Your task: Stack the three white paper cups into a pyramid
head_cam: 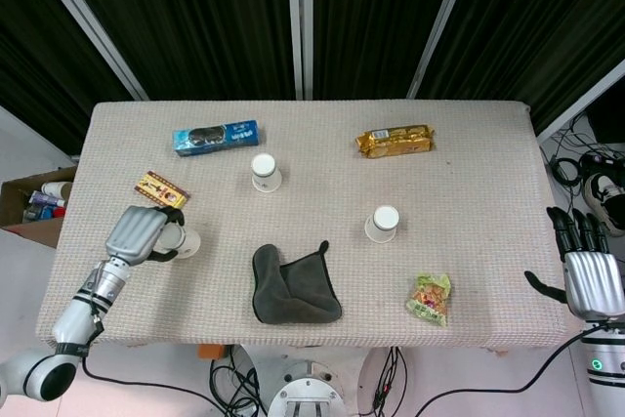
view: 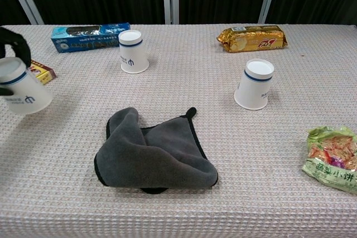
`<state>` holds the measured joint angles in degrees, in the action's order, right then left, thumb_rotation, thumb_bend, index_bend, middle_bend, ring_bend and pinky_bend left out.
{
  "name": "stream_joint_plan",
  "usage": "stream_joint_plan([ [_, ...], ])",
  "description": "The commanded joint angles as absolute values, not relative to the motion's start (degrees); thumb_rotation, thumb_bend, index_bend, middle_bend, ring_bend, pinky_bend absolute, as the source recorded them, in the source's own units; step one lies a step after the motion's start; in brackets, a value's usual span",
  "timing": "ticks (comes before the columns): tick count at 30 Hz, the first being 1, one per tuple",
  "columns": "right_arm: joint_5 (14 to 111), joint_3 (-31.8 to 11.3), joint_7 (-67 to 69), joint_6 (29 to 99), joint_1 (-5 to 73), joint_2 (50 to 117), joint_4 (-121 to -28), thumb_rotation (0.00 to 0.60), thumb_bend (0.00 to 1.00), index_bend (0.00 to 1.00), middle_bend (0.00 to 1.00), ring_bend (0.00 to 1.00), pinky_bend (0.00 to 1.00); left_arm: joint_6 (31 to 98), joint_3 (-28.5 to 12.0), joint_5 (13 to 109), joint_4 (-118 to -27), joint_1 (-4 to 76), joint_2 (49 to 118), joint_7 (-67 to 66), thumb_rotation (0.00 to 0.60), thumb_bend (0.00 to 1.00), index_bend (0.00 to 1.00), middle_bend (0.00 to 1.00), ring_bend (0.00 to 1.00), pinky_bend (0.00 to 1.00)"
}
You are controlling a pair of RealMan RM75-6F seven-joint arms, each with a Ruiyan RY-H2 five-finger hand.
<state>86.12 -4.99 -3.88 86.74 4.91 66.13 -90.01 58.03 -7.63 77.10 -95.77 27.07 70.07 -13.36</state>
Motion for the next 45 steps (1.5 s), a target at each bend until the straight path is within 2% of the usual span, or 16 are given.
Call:
stream_joint_plan([
  [1, 86.1, -5.0, -4.0, 86.8, 4.9, 66.1, -90.1, 0.600, 0.08, 0.00, 0.12, 0.00, 0.07, 55.9, -10.2, 77.6, -96.4, 31.1, 72.3, -13.9, 0.600, 0.25, 0.52, 0.51, 0.54, 0.79],
  [9, 85.5, -5.1, -3.9, 86.2, 5.0, 65.8, -90.4, 0.600, 0.08, 0.00, 0.12, 0.00, 0.07, 45.7, -13.4, 70.2, -89.9, 42.6, 81.9, -19.9, 0.600, 0.25, 0.51, 0.50, 0.54, 0.79],
  [13, 85.3, -5.1, -3.9, 86.0, 5.0, 65.8, -90.2, 0.600, 0.08, 0.00, 0.12, 0.00, 0.08, 43.8, -13.6, 65.2, -85.9, 45.9, 85.9, -22.7, 0.600, 0.25, 0.51, 0.49, 0.54, 0.78],
  [18, 85.1, -5.1, -3.7, 85.6, 5.1, 65.9, -90.0, 0.600, 0.08, 0.00, 0.12, 0.00, 0.08, 44.3, -13.0, 61.4, -84.6, 47.1, 87.0, -24.7, 0.600, 0.25, 0.49, 0.48, 0.52, 0.76],
  [20, 85.1, -5.1, -3.6, 85.2, 5.3, 66.1, -89.8, 0.600, 0.08, 0.00, 0.12, 0.00, 0.08, 44.8, -12.6, 60.7, -84.9, 47.2, 86.9, -24.8, 0.600, 0.24, 0.47, 0.46, 0.48, 0.73],
  [24, 85.0, -5.1, -3.9, 83.6, 6.3, 66.4, -89.8, 0.600, 0.08, 0.00, 0.12, 0.00, 0.08, 45.0, -11.5, 59.8, -85.7, 47.3, 86.3, -25.0, 0.600, 0.15, 0.35, 0.30, 0.30, 0.56],
  [25, 85.1, -5.2, -4.1, 83.2, 6.6, 66.4, -89.9, 0.600, 0.08, 0.00, 0.12, 0.00, 0.08, 45.5, -11.3, 59.9, -85.9, 47.2, 86.3, -25.0, 0.600, 0.12, 0.32, 0.25, 0.25, 0.52],
  [28, 85.6, -5.6, -5.2, 81.8, 8.1, 65.9, -91.1, 0.600, 0.08, 0.00, 0.11, 0.00, 0.08, 47.5, -10.7, 60.4, -86.9, 46.6, 85.9, -24.7, 0.600, 0.09, 0.28, 0.19, 0.22, 0.47],
  [34, 85.7, -7.8, -7.7, 76.2, 13.3, 64.1, -95.2, 0.600, 0.08, 0.00, 0.11, 0.00, 0.08, 54.7, -9.6, 64.4, -91.2, 43.4, 83.3, -23.3, 0.600, 0.09, 0.26, 0.16, 0.20, 0.44],
  [40, 82.3, -12.7, -7.6, 62.0, 24.9, 64.1, -98.7, 0.600, 0.09, 0.00, 0.14, 0.00, 0.11, 65.1, -7.0, 70.1, -97.5, 36.7, 77.8, -20.8, 0.600, 0.08, 0.26, 0.17, 0.20, 0.45],
  [45, 74.9, -17.8, -11.4, 47.2, 38.2, 68.4, -96.1, 0.600, 0.10, 0.00, 0.16, 0.00, 0.12, 72.9, -3.5, 74.7, -99.8, 30.5, 74.3, -19.6, 0.600, 0.08, 0.26, 0.18, 0.22, 0.45],
])
